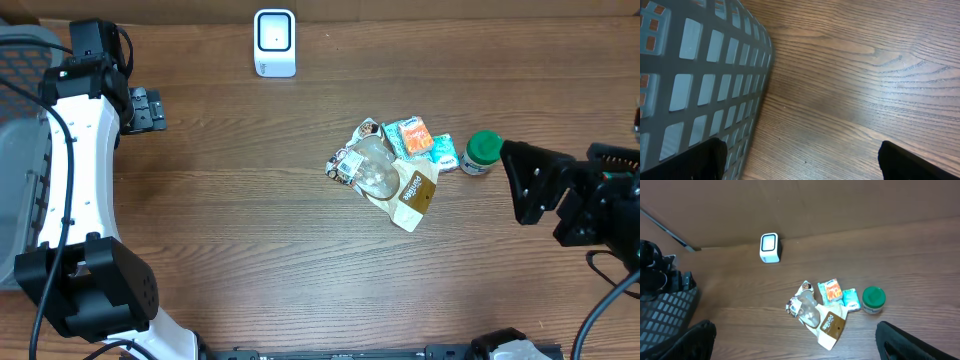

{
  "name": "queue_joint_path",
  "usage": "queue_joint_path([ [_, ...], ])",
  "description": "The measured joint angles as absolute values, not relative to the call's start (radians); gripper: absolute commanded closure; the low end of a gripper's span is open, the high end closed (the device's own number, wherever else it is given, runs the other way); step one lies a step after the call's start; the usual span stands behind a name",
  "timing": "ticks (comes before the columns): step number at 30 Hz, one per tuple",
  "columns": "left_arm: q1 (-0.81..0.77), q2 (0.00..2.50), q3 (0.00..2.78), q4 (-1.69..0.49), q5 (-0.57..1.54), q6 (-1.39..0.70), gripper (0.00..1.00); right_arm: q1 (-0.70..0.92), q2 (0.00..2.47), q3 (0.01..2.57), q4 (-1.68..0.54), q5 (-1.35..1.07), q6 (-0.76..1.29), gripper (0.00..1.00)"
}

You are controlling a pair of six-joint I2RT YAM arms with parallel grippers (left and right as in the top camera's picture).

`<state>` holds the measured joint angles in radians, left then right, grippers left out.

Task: Scan the item barcode

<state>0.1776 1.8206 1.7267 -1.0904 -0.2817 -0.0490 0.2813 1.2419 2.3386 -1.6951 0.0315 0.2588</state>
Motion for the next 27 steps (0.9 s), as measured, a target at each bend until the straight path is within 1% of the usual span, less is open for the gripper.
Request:
queue_joint_path([
  [6, 0.178, 1.821, 1.727, -1.091, -0.282, -0.049, 0.00, 0.281, 1.239, 2.339, -1.696, 0.046, 0.258, 0.00],
  [15, 0.178, 1.821, 1.727, -1.090, -0.282, -0.049, 0.01, 0.281, 1.239, 2.335, -1.694, 0.172, 0.257, 0.00],
  [19, 0.178, 1.821, 1.727, -1.090, -0.282, -0.049, 0.01, 0.263, 1.209, 2.260, -1.642, 0.226, 0.257, 0.00],
  [23, 0.178, 1.821, 1.727, -1.090, -0.282, -0.049, 0.00, 0.192, 1.117, 2.054, -1.455, 0.237, 0.253, 0.00],
  [27, 0.178, 1.821, 1.727, -1.090, -0.282, -0.049, 0.01, 0.130, 0.985, 1.792, -1.198, 0.192, 0.196, 0.00],
])
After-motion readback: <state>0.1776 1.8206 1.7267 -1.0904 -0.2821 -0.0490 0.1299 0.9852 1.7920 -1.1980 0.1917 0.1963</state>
